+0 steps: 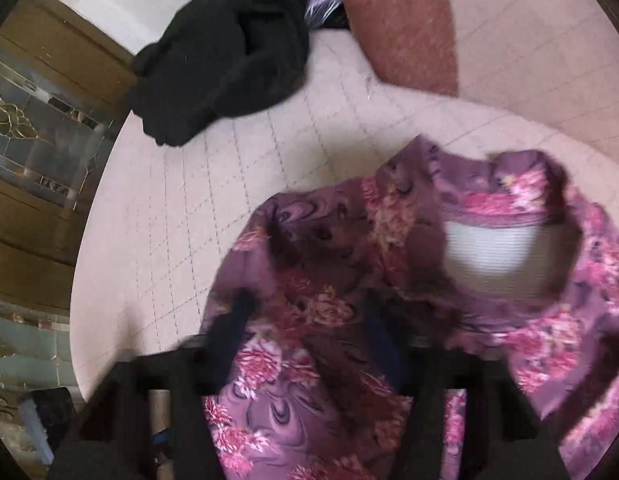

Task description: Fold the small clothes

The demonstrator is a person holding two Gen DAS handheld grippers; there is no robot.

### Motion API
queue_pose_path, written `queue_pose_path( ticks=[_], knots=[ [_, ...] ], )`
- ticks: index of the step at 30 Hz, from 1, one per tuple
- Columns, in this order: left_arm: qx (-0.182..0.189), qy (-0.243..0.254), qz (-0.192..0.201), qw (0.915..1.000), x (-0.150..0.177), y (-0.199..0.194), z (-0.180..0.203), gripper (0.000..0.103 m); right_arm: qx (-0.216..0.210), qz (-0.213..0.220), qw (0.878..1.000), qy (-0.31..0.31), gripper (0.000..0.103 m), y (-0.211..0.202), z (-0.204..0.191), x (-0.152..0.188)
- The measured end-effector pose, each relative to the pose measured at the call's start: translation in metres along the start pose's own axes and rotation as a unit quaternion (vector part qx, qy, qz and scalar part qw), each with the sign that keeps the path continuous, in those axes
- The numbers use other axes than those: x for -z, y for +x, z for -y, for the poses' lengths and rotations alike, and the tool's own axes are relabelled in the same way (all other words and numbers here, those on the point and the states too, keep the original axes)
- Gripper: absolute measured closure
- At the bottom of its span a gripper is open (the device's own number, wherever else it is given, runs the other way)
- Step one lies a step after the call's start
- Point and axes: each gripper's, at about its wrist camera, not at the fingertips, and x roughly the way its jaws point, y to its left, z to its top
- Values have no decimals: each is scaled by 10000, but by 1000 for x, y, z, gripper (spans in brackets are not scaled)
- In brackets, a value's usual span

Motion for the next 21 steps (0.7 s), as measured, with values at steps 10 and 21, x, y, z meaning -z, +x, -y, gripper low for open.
queue_pose_path(
  ticks=[10, 21],
  knots=[
    [673, -481, 93, 9965, -11, -17, -6, 73, -210, 62, 9995, 221, 47, -17, 6, 13],
    [456, -318, 55, 9984, -15, -1, -3, 99, -152, 6, 9998, 94, 100, -8, -6, 11]
  ],
)
